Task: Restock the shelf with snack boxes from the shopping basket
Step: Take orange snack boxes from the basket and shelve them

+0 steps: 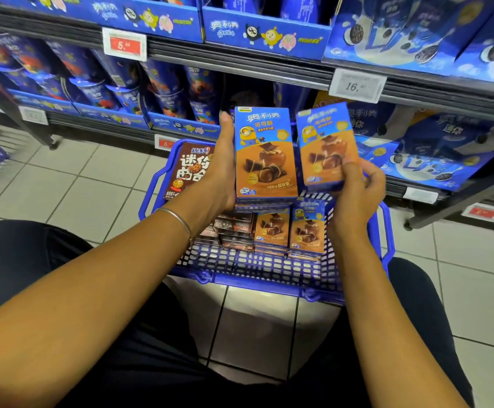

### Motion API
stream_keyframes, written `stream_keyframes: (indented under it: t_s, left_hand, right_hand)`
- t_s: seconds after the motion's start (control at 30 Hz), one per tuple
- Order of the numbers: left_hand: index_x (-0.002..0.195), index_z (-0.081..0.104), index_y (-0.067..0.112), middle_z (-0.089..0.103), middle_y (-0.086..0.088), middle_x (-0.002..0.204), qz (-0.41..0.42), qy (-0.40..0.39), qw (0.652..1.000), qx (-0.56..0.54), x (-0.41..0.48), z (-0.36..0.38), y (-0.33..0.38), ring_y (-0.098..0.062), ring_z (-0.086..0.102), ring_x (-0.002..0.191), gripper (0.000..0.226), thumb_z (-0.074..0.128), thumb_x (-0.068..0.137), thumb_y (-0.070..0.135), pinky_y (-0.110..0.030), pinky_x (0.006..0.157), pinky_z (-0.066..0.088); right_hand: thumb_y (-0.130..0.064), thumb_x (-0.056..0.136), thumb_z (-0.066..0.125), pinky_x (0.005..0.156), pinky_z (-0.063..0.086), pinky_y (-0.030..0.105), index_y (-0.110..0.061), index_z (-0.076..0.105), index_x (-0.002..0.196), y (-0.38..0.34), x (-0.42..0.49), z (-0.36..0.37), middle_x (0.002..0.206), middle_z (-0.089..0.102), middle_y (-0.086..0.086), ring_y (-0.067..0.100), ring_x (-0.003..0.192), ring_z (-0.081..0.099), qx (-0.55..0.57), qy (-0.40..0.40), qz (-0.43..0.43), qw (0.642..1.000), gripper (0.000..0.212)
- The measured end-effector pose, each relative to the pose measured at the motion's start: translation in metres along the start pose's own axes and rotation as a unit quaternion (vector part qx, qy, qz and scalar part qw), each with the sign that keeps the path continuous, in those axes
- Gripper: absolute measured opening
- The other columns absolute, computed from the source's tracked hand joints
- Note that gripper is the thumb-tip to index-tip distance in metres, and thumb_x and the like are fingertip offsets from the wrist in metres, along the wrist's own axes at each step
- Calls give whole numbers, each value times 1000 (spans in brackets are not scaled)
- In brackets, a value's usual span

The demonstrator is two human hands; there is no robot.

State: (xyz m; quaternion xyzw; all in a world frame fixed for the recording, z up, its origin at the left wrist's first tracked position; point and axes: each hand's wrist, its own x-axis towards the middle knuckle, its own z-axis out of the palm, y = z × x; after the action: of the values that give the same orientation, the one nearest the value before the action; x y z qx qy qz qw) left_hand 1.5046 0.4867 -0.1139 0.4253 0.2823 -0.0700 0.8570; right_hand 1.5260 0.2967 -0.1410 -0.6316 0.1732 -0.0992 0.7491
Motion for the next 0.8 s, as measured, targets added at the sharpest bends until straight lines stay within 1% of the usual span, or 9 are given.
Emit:
stream_keyframes:
  t_s: [0.07,0.17,0.33,0.4,0.47,0.57,0.63,0.73,0.8]
  left_hand:
    - [113,80,17,78,-18,118,9,9,1000,-2,0,-2,-1,-38,76,106,85,29,96,83,-55,82,65]
    - [99,85,18,80,-16,110,24,17,1000,-10,1,-4,-2,-35,80,91,83,30,98,81,-50,68,66]
    - [129,73,17,77,-19,120,31,-5,999,-31,2,-1,-4,-40,77,101,85,28,97,82,-53,73,65]
    - [138,68,17,75,-19,124,38,-18,999,-28,3,0,-6,-41,76,107,87,26,97,82,-54,76,64]
    - [136,68,15,76,-19,122,41,-22,998,-30,4,0,-7,-40,76,105,87,27,97,82,-55,77,64]
    - [141,65,14,75,-20,123,38,-3,999,-25,7,0,-8,-41,75,108,91,27,97,83,-59,88,62]
    - [144,63,13,74,-20,127,40,7,999,-19,7,-1,-7,-41,73,112,93,27,96,84,-61,97,58]
    - [138,67,13,75,-20,124,38,11,999,-22,7,-2,-6,-40,75,107,91,28,96,84,-59,92,61]
    - [120,78,16,78,-18,117,38,2,999,-21,6,-2,-7,-37,78,100,86,28,98,82,-54,79,64]
  right_hand:
    - [-31,89,67,78,56,43,-8,59,113,-19,-2,5,111,69,15,28,100,71,31,-10,11,999,35]
    - [-34,88,64,68,55,36,-14,56,97,-38,-7,12,92,69,5,21,87,70,67,-64,24,995,22]
    - [-39,81,66,73,47,38,-20,54,82,-39,-30,31,88,59,5,20,82,58,-2,-133,26,991,23]
    - [-41,79,64,71,46,31,-20,55,84,-32,-41,36,85,60,-4,12,77,58,-36,-173,30,984,24]
    - [-42,79,63,65,48,21,-17,57,94,-26,-49,36,84,64,-11,4,75,62,-50,-222,46,973,29]
    - [-38,87,60,65,52,21,-15,57,116,-23,-55,37,101,71,0,7,83,69,-46,-256,67,963,38]
    - [-29,96,57,63,53,19,-15,54,126,-24,-55,38,100,73,-4,5,82,71,-45,-261,64,962,33]
    - [-20,98,53,61,53,19,-16,54,129,-24,-53,38,91,74,-12,4,79,71,-48,-266,60,961,31]
    - [-22,95,53,63,54,23,-18,55,127,-26,-52,39,88,75,-11,7,80,72,-50,-267,64,960,33]
